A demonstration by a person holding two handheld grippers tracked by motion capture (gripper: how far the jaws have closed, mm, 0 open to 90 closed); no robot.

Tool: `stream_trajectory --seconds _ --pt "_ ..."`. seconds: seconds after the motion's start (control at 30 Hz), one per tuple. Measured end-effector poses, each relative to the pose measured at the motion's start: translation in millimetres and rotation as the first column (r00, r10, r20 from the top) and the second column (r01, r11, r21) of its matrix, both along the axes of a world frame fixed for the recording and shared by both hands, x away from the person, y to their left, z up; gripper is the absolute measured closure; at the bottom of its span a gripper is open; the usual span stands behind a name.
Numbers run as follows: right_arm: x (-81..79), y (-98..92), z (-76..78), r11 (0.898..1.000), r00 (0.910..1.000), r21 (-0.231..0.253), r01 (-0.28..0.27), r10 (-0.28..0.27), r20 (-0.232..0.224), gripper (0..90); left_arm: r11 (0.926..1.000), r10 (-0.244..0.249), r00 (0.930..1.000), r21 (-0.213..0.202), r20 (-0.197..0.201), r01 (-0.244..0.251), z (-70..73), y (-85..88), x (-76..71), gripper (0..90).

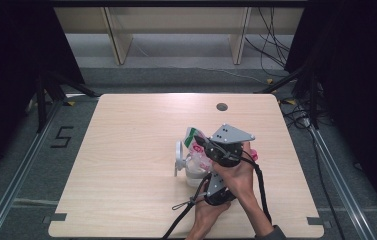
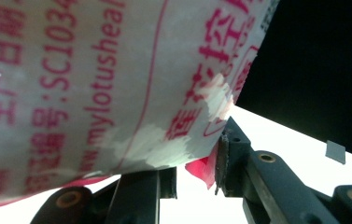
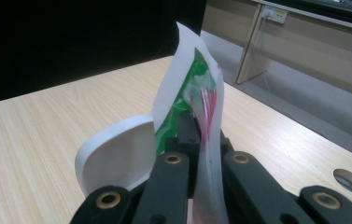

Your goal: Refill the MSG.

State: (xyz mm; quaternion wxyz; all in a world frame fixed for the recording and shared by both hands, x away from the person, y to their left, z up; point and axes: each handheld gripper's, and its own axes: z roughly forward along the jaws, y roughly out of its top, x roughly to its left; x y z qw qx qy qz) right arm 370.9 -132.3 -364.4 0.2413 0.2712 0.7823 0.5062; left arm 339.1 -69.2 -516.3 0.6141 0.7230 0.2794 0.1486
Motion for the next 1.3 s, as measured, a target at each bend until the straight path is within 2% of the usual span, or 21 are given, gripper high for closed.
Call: stream_trajectory --seconds 0.1,0.17,0.2,0.3,0.5,0.67,0.8,0.93,0.97,1.17,1.2,1.3 --pt "-0.4 -0.1 0.7 1.000 1.0000 0.005 0.000 0.000 -0.003 90.0 1.0000 0.003 1.0000 0.001 -0.001 -0.003 0.8 0.0 0.0 72.7" --pt "-0.3 2.2 -0.8 1.000 0.9999 0.002 0.008 -0.008 0.015 90.0 1.0000 -0.001 1.0000 -0.001 -0.001 0.001 0.1 -0.1 0.1 72.7" --pt "-0.3 1.7 -0.4 1.000 1.0000 -0.015 -0.002 0.002 0.006 90.0 1.0000 -0.002 1.0000 -0.001 -0.004 0.002 0.2 0.2 0.1 72.7" --pt "-1.3 2.4 0.4 1.000 0.9999 -0.003 -0.009 0.009 -0.005 90.0 1.0000 0.007 0.9999 -0.003 0.008 -0.007 0.4 -0.1 0.1 72.7" --pt "-0.8 3.9 -2.0 1.000 1.0000 -0.020 0.001 -0.001 0.001 90.0 1.0000 0.000 1.0000 -0.005 -0.003 0.000 -0.3 0.0 0.0 72.8" --pt "-0.1 2.4 -0.1 1.000 1.0000 0.002 -0.005 0.005 0.007 90.0 1.0000 0.004 1.0000 -0.001 0.008 -0.004 0.1 0.0 0.0 72.8" --pt "0.9 4.6 -3.4 1.000 1.0000 -0.009 0.005 -0.005 0.004 90.0 0.9999 -0.001 0.9999 -0.011 -0.010 0.001 0.2 0.0 0.7 72.8" --pt "-0.1 3.6 -0.1 1.000 0.9999 -0.007 -0.011 0.011 0.006 90.0 0.9997 0.000 1.0000 -0.023 -0.002 0.000 1.4 -0.7 1.0 72.9" --pt "-0.3 3.7 -0.3 1.000 0.9999 -0.010 -0.007 0.007 0.008 90.0 0.9999 -0.004 1.0000 -0.010 -0.006 0.004 1.3 0.1 0.8 72.8" --pt "0.6 2.7 -1.1 1.000 1.0000 -0.001 0.002 -0.002 0.004 90.0 1.0000 -0.002 1.0000 -0.003 -0.003 0.002 0.8 0.6 0.5 72.8" --pt "-0.6 2.7 -0.8 1.000 0.9998 0.010 0.013 -0.012 -0.014 90.0 1.0000 0.001 1.0000 -0.003 -0.002 -0.001 1.3 0.1 -0.1 72.8" --pt "0.6 4.4 -2.1 1.000 1.0000 -0.008 -0.003 0.003 0.006 90.0 1.0000 0.001 1.0000 -0.008 -0.006 -0.001 0.8 0.3 0.1 72.8"
